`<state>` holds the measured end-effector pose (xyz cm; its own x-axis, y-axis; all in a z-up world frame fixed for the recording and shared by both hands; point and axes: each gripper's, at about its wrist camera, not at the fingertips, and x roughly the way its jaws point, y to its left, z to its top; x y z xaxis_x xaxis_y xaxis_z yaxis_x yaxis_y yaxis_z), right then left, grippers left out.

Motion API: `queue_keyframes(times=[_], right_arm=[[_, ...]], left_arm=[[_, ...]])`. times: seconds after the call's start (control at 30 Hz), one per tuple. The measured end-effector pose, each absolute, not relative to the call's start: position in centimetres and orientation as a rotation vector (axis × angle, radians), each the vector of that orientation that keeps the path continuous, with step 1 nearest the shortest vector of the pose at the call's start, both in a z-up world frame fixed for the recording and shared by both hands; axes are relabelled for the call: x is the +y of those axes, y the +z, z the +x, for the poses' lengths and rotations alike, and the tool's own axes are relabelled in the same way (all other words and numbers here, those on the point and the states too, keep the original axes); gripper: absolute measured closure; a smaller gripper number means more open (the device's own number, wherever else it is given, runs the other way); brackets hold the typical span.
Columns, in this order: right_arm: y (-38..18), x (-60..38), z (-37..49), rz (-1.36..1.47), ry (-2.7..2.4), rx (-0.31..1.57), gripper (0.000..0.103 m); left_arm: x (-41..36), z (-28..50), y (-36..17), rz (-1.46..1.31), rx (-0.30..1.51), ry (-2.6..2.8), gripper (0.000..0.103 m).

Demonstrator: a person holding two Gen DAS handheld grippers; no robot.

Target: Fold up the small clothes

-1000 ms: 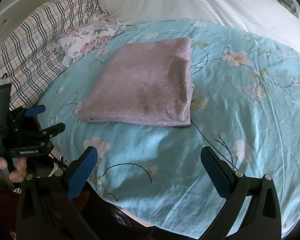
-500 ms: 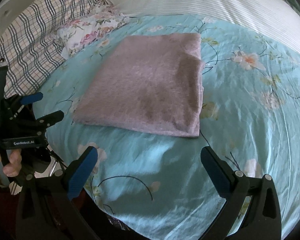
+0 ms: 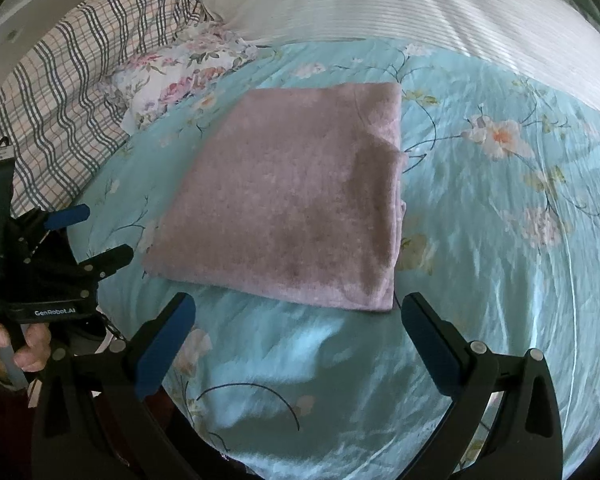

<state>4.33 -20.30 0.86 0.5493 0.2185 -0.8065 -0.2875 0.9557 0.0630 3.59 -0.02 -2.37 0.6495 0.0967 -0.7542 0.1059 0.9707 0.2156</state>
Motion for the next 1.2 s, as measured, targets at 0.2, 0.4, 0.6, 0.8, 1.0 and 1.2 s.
queue_keyframes(times=[0.2, 0.4, 0.6, 0.8, 1.0, 1.2], right_arm=[[1.3, -20.4, 5.2, -0.057, 0.304, 0.933, 0.000], [1.6, -20.2, 6.0, -0.040, 0.313, 0.932, 0.000], [2.5, -21.9, 9.5, 0.050, 0.315, 0.905, 0.000], [2.6, -25.1, 16.9, 0.223, 0.287, 0.884, 0.017], [-0.5, -27.2, 25.4, 0.346, 0.244, 0.945, 0.036], [-1.8, -26.8, 28.4, 0.397, 0.323, 0.962, 0.086]], left_arm=[[0.1, 4.1, -2.2, 0.243, 0.866, -0.011, 0.005], [0.5, 5.5, -2.0, 0.222, 0.865, -0.030, 0.005], [2.7, 9.8, -1.3, 0.018, 0.880, -0.106, 0.005], [4.9, 16.0, -1.0, -0.162, 0.889, -0.116, 0.005], [4.4, 21.1, -2.0, -0.171, 0.913, -0.082, 0.005], [4.5, 24.5, -3.2, -0.138, 0.926, -0.009, 0.011]])
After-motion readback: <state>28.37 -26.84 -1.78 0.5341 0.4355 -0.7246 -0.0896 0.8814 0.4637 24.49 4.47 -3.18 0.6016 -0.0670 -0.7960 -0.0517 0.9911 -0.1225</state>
